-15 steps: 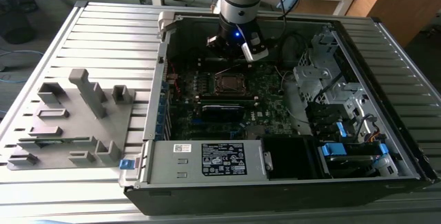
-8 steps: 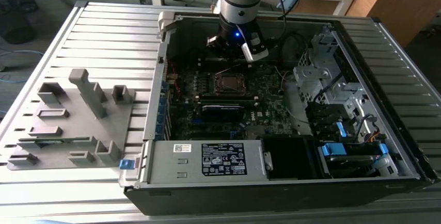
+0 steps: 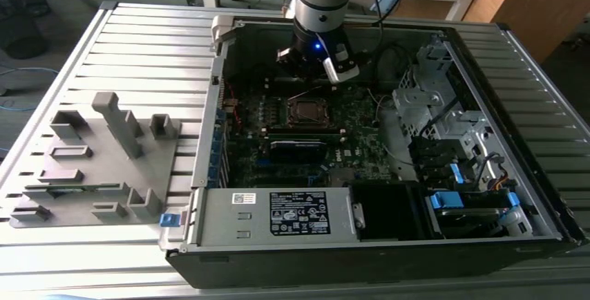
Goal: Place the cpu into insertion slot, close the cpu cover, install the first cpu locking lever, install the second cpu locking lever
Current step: 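Install the first cpu locking lever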
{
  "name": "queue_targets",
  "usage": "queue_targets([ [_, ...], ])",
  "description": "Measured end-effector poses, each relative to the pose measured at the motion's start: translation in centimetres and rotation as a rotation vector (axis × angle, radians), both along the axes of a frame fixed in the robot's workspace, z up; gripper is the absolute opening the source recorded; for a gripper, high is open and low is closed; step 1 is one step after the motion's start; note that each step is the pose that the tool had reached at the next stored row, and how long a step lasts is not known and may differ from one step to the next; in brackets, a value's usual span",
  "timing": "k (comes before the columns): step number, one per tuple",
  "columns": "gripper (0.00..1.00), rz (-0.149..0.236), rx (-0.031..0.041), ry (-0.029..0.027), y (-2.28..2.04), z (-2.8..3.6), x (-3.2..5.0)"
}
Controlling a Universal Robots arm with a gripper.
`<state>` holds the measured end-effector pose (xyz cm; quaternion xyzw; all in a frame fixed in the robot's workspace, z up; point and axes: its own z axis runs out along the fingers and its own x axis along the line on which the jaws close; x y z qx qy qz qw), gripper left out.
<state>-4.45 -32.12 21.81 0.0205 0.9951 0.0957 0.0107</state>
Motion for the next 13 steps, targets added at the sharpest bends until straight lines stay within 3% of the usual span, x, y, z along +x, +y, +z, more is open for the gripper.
queue_targets([
  [13, 0.11, 0.000, 0.0038, 0.0000, -0.09, -0.16, 0.16],
])
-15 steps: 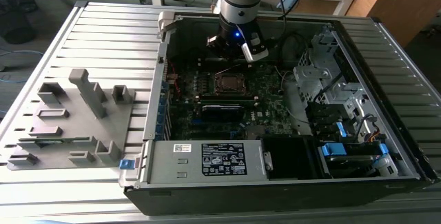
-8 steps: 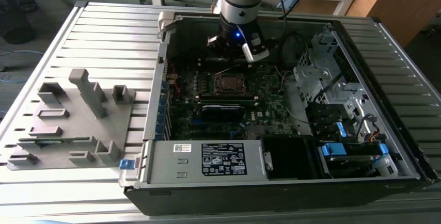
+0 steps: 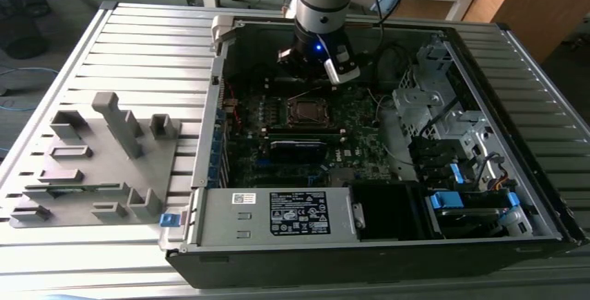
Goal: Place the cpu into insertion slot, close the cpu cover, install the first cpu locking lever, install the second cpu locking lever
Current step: 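Install the first cpu locking lever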
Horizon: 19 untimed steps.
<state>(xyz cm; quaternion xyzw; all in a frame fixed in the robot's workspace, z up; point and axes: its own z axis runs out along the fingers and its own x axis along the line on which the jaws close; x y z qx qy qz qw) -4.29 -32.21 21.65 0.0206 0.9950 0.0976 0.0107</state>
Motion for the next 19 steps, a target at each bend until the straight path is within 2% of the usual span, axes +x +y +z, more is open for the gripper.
queue_targets([
  [9, 0.11, 0.000, 0.0051, 0.0000, -0.02, -0.27, 0.03],
  [19, 0.11, 0.000, 0.0052, 0.0001, -0.02, -0.58, 0.11],
])
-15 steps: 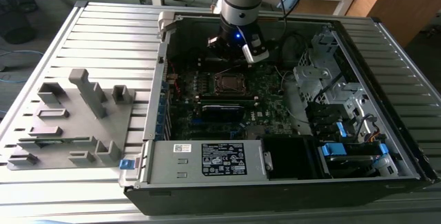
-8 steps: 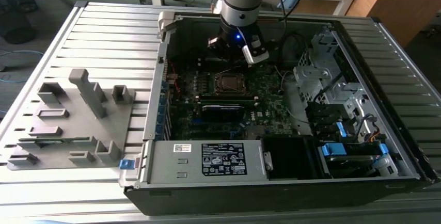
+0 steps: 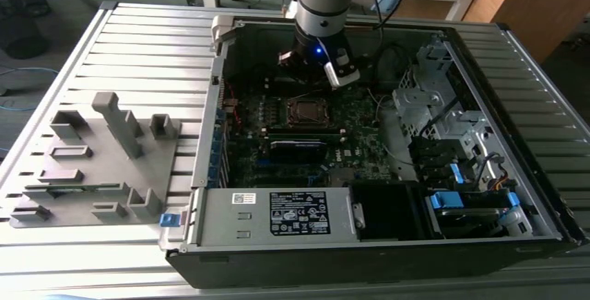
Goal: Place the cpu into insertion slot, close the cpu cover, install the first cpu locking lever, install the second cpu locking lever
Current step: 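Install the first cpu locking lever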
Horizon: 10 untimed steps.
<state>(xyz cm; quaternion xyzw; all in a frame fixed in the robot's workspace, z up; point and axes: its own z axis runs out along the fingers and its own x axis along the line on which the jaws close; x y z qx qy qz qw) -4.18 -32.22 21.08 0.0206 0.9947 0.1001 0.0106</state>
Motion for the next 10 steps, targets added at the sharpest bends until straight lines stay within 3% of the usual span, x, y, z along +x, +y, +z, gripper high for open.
queue_targets([
  [10, 0.11, 0.000, 0.0001, -0.0001, 0.00, -0.22, 0.28],
])
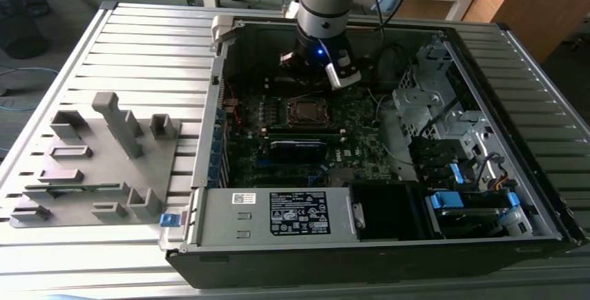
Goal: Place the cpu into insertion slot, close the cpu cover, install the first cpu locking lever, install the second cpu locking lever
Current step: 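Install the first cpu locking lever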
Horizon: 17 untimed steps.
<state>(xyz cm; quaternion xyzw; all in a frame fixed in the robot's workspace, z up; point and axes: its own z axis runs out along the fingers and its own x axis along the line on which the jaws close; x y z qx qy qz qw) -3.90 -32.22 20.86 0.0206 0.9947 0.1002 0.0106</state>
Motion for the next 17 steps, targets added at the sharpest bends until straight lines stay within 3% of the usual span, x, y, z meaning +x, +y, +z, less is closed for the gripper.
queue_targets([
  [10, 0.11, -0.004, -0.0001, 0.0000, 0.00, -0.19, 0.11],
  [15, 0.11, -0.065, -0.0001, 0.0000, 0.00, -0.28, 0.11],
  [17, 0.11, -0.070, 0.0000, 0.0001, 0.00, -0.28, 0.12],
])
